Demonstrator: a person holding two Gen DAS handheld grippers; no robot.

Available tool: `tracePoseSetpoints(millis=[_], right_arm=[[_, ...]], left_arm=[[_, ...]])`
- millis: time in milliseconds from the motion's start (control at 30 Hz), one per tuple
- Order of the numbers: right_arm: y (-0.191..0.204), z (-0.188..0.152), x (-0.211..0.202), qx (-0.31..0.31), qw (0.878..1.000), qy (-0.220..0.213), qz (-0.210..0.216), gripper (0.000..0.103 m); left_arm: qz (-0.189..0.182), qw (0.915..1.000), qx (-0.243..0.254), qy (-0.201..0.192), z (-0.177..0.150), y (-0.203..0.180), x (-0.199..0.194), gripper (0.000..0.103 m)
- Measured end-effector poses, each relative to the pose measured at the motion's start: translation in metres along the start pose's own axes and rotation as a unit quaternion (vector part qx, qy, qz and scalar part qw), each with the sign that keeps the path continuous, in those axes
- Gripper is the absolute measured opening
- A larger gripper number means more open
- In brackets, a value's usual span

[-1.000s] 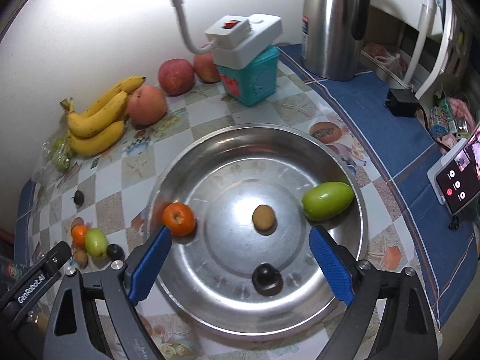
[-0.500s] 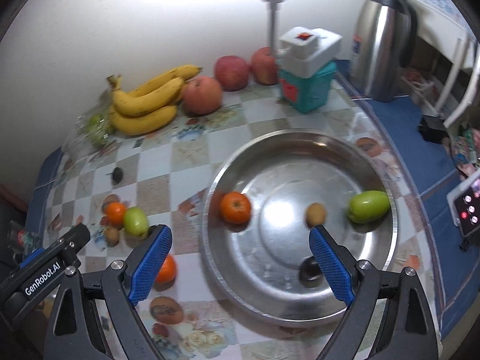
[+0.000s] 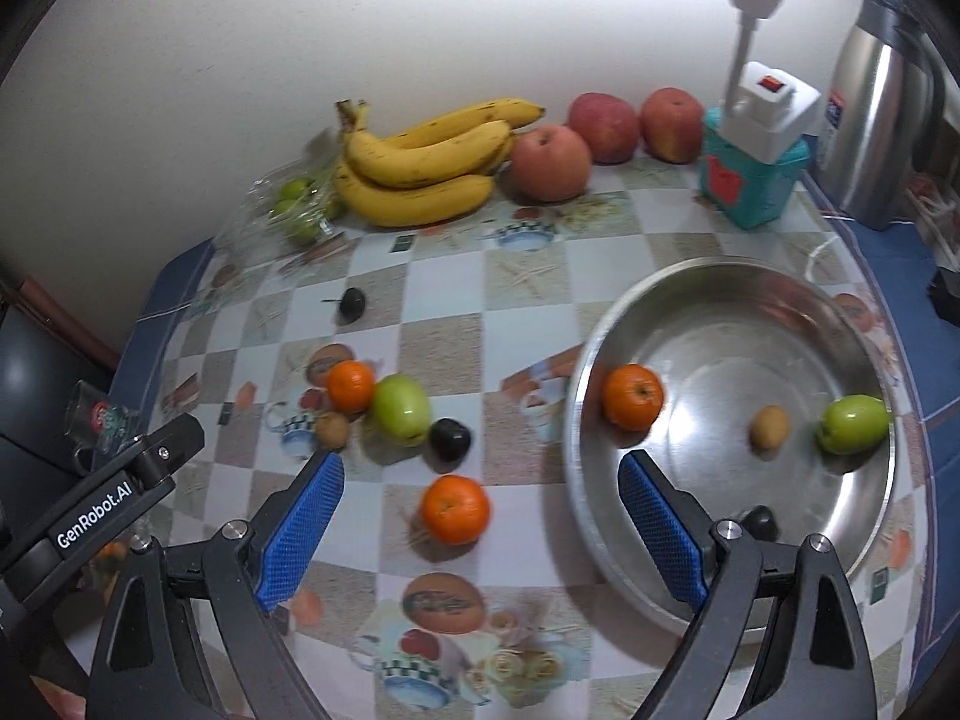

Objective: Organize fruits
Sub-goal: 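Move the left gripper to a brown kiwi while the right gripper approaches an orange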

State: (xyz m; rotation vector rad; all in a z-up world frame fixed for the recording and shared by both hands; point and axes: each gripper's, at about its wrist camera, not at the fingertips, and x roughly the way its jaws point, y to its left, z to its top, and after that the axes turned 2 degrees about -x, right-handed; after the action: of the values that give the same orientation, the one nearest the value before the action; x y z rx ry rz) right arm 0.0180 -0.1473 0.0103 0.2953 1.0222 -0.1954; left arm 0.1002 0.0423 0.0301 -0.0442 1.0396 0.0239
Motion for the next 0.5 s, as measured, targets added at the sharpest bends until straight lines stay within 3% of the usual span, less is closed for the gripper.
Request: tracePoseSetpoints(millis=[500], right_arm=[[0.021, -0.009, 0.037, -0.029, 0.998, 0.051, 0.014, 0.093]], left_arm=[[0.010, 0.9993, 0.007, 0.036, 0.000, 0.003, 0.031, 0.103]])
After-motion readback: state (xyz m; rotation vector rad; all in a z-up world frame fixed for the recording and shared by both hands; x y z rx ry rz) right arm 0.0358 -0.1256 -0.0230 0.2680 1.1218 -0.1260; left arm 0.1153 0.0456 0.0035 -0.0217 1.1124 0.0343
